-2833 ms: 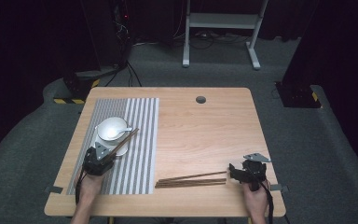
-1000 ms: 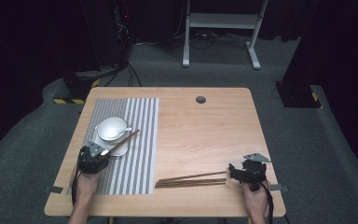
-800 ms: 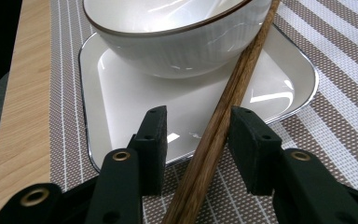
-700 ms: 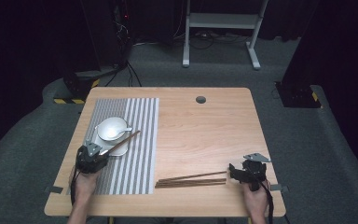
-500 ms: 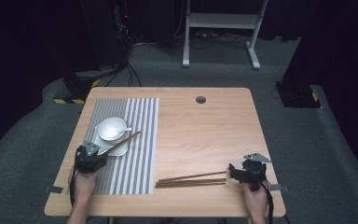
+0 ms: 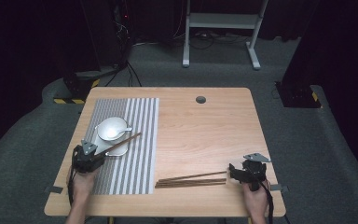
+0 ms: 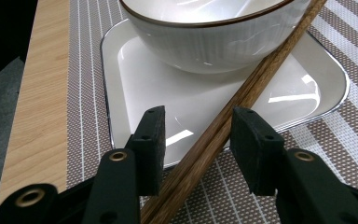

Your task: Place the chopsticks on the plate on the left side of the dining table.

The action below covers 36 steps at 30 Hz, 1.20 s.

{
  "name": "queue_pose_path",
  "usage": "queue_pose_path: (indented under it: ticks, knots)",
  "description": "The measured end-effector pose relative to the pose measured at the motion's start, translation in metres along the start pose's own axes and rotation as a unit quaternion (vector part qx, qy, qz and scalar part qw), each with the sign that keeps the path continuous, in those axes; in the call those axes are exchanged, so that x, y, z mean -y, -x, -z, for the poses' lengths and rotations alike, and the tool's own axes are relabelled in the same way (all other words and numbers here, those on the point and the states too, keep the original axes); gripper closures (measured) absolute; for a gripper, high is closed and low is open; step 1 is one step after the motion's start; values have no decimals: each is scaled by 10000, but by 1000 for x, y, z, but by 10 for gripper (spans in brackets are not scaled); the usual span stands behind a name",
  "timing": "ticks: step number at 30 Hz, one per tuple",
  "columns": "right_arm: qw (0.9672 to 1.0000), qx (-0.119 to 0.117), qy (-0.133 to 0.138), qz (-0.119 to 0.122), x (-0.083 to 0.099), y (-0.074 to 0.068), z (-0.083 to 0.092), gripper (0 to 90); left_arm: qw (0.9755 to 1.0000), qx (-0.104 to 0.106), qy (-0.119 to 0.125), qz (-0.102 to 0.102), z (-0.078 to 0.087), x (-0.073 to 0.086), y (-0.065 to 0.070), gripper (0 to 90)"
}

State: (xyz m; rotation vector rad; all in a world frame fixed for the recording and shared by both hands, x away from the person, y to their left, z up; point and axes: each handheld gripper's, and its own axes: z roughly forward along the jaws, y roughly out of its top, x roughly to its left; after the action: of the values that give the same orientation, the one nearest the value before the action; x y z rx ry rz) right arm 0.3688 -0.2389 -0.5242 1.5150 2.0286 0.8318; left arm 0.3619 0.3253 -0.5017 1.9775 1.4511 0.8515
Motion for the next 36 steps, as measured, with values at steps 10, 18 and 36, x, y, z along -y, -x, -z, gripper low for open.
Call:
queue_pose_path:
  ticks: [10, 18, 36]
  knots:
    - [10000, 1, 0, 1, 0, 0, 0, 137, 9999, -50, 57, 123, -1, 1, -4, 554]
    - [10000, 4, 1, 0, 0, 0, 0, 138, 9998, -54, 53, 208, -3, 1, -6, 554]
    - [10000, 3, 0, -1, 0, 0, 0, 137, 9997, -60, 46, 242, -5, 0, -9, 554]
